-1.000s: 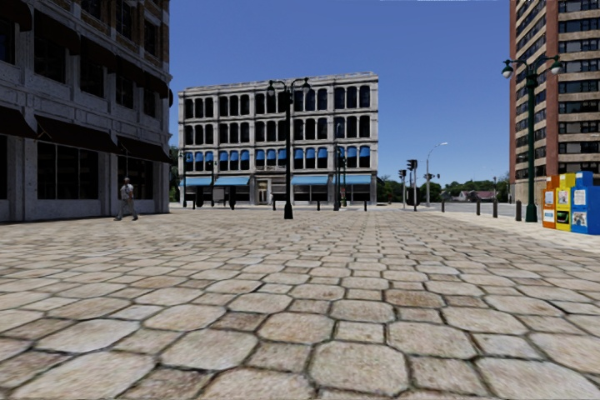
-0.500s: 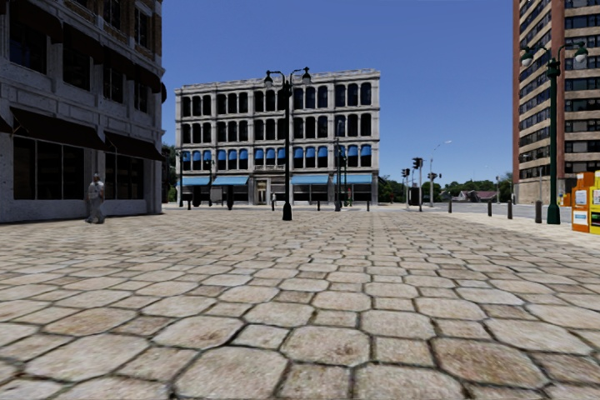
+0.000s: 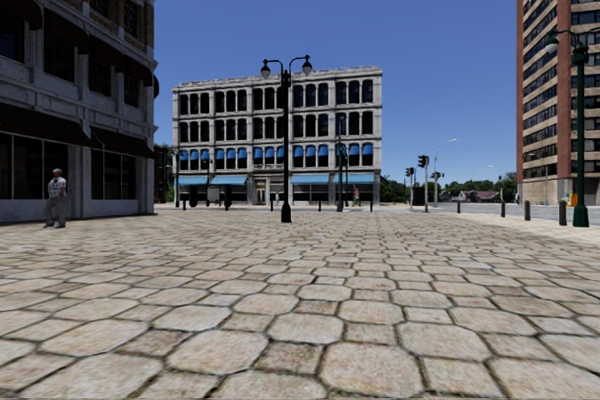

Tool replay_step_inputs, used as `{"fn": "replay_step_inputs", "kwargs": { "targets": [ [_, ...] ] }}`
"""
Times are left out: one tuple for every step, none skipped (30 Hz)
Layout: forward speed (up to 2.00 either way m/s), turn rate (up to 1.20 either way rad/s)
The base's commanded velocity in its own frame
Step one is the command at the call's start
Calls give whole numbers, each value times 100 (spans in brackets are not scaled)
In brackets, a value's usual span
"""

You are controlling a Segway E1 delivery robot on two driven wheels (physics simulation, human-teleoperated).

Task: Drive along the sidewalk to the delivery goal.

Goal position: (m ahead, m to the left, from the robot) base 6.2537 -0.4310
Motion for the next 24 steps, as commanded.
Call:
{"fn": "replay_step_inputs", "kwargs": {
  "targets": [
    [200, 0],
    [200, 0],
    [200, 0],
    [200, 0],
    [200, 0],
    [200, 0],
    [200, 0],
    [200, 0],
    [200, 0],
    [200, 0],
    [200, 0],
    [200, 0],
    [200, 0],
    [200, 0],
    [200, 0],
    [200, 0],
    [200, 0],
    [200, 0],
    [200, 0],
    [200, 0],
    [200, 0],
    [200, 0],
    [200, 0],
    [200, 0]
  ]
}}
